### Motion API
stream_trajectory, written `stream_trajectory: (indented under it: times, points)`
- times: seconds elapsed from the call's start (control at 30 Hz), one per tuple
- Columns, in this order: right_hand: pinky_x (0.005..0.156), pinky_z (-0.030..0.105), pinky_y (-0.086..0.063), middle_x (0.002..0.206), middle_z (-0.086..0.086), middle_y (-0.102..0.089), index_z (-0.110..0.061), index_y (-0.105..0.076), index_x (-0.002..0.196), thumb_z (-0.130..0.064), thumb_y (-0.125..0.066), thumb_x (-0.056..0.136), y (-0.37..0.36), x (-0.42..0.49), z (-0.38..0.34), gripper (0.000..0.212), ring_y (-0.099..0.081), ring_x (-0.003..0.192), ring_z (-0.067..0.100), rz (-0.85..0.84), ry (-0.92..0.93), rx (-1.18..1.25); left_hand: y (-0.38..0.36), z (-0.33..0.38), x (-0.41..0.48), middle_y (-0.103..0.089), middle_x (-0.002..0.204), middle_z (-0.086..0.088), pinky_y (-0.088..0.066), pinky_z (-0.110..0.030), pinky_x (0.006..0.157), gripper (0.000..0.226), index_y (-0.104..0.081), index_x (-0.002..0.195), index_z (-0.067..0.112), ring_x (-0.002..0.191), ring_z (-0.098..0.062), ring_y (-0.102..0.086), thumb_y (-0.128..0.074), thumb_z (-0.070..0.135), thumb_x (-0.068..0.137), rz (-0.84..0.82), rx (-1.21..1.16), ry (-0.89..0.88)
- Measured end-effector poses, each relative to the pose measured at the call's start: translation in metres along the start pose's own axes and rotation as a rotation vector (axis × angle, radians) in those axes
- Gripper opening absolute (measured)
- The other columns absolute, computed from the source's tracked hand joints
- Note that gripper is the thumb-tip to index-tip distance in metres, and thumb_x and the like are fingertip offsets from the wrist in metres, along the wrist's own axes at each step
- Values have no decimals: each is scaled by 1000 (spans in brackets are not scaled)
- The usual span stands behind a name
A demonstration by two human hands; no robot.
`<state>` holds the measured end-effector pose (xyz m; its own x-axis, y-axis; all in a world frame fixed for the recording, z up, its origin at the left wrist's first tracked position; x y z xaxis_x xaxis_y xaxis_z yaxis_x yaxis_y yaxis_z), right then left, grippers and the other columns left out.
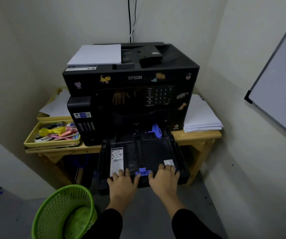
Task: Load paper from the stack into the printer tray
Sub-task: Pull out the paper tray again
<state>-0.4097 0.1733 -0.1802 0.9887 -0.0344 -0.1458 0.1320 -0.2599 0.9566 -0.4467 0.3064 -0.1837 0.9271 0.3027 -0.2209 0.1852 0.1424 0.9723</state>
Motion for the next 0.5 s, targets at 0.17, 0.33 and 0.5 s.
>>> stream_trajectory:
  times: [0.17,0.33,0.5]
  points:
    - [111,49,-27,133,12,-54,-12,-52,127,-36,-44,93,27,36,-24,43,-38,132,31,103,18,43,35,13,28,-17,159,-7,-21,-44,116,70,-20,151,15,148,-29,-7,-18,58,96,185,12,-20]
    - [103,44,-35,129,10,-55,-12,-53,123,-30,-48,91,84,86,-65,37,-43,124,29,298,106,210,104,21,79,-14,160,-11,-16,-43,118,71,-19,151,8,149,-28,-6,-26,54,97,438,-102,-30]
    - [96,42,-40,125,10,-56,-11,-54,121,-26,-49,91,153,133,-116,34,-45,119,30,496,260,355,193,30,132,-22,157,-14,-22,-44,116,72,-27,148,4,148,-29,-16,-28,53,95,701,-188,-33]
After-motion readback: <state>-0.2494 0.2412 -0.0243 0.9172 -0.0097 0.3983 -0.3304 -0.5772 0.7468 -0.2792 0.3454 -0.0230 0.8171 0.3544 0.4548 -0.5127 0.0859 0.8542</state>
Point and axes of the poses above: each hand's wrist, its own x-axis towards the middle knuckle, its own y-axis out of the back of the hand, z = x × y, the point moved 1 cm from there along x, towards the middle knuckle
